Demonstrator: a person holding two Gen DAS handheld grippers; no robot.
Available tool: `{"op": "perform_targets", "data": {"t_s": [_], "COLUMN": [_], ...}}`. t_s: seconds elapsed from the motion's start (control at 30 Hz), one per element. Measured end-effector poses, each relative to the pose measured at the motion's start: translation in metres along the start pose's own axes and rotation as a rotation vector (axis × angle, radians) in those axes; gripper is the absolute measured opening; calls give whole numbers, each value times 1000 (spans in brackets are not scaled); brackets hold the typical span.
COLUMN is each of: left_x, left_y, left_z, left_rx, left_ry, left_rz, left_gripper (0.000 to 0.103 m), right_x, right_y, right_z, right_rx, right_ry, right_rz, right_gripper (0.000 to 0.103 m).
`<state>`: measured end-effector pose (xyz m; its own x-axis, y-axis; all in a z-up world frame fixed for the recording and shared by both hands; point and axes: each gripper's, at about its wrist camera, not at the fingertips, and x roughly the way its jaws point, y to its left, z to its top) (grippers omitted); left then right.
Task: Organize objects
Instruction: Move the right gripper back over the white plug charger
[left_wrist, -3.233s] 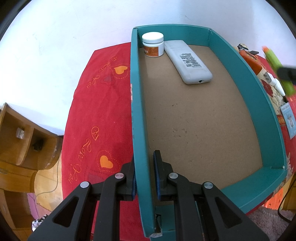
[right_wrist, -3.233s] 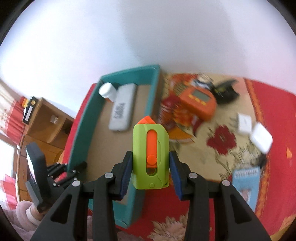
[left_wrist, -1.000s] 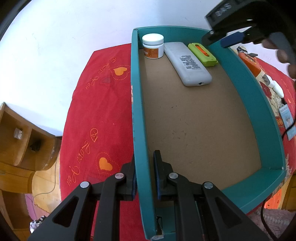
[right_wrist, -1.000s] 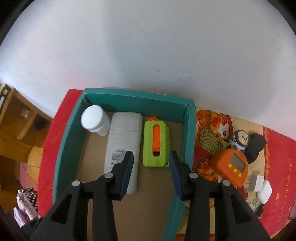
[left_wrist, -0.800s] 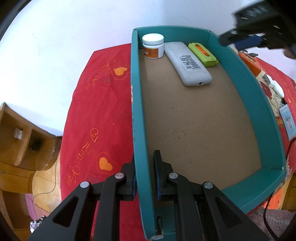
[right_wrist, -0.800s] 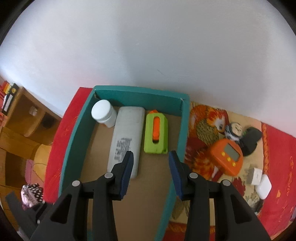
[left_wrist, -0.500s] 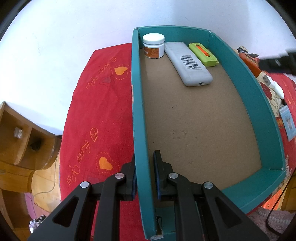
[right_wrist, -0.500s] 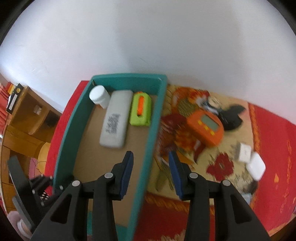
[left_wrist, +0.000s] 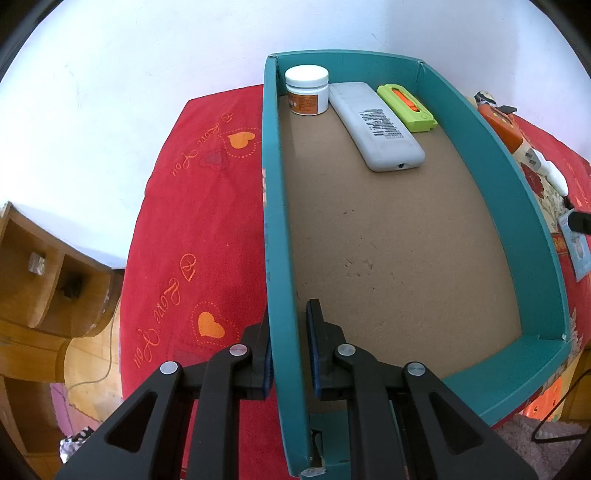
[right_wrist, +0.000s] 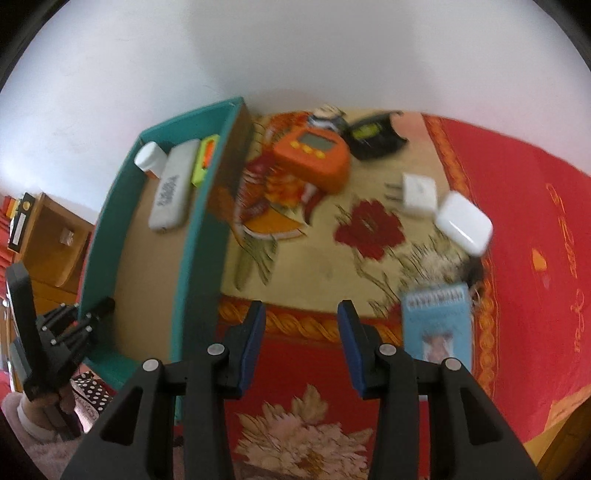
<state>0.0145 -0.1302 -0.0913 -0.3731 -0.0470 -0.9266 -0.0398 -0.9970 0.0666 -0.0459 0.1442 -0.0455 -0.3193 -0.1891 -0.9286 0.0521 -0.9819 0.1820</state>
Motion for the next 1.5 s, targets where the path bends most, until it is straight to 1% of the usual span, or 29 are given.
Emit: {"op": "perform_targets", "data": {"t_s": [0.3,0.47,0.53,0.57,0.67,0.83,0.93,1.17,1.37,1.5], "left_x": [1,1,1,1,1,1,0,-3,-2,-2], "left_y": [-1,0,0,0,1,1,2,5,8,10], "left_z": [-1,-1,-1,-1,-2,-1,-4,-9,-9,-10], "left_rx": [5,1,0,-1,0,0,3,-1,1,3], "left_ry": [0,2,2,3,3,2,-1,-2,-1,-2], "left_rz": [6,3,2,1,2,2,1,-6,-4,1], "left_gripper": [14,14,14,14,14,14,14,14,14,14], "right_x": [-1,0,1,2,5,9,9,17,34,41], "right_y": [-30,-42,-41,-39,-33,-27,-33,-64,-70,-72], "right_z": [-18,-21,-20,-18,-11,15,30,53,72,88], "right_rx": [70,103,102,99,93,90,108,143,111,102], "right_ry": [2,6,2,0,-6,-21,-35,-32,-36,-38], "right_rz": [-25,-35,-32,-30,-14,29,43,-29,-68,-75], "right_gripper": [40,41,42,45,48,49,50,50,50,50]}}
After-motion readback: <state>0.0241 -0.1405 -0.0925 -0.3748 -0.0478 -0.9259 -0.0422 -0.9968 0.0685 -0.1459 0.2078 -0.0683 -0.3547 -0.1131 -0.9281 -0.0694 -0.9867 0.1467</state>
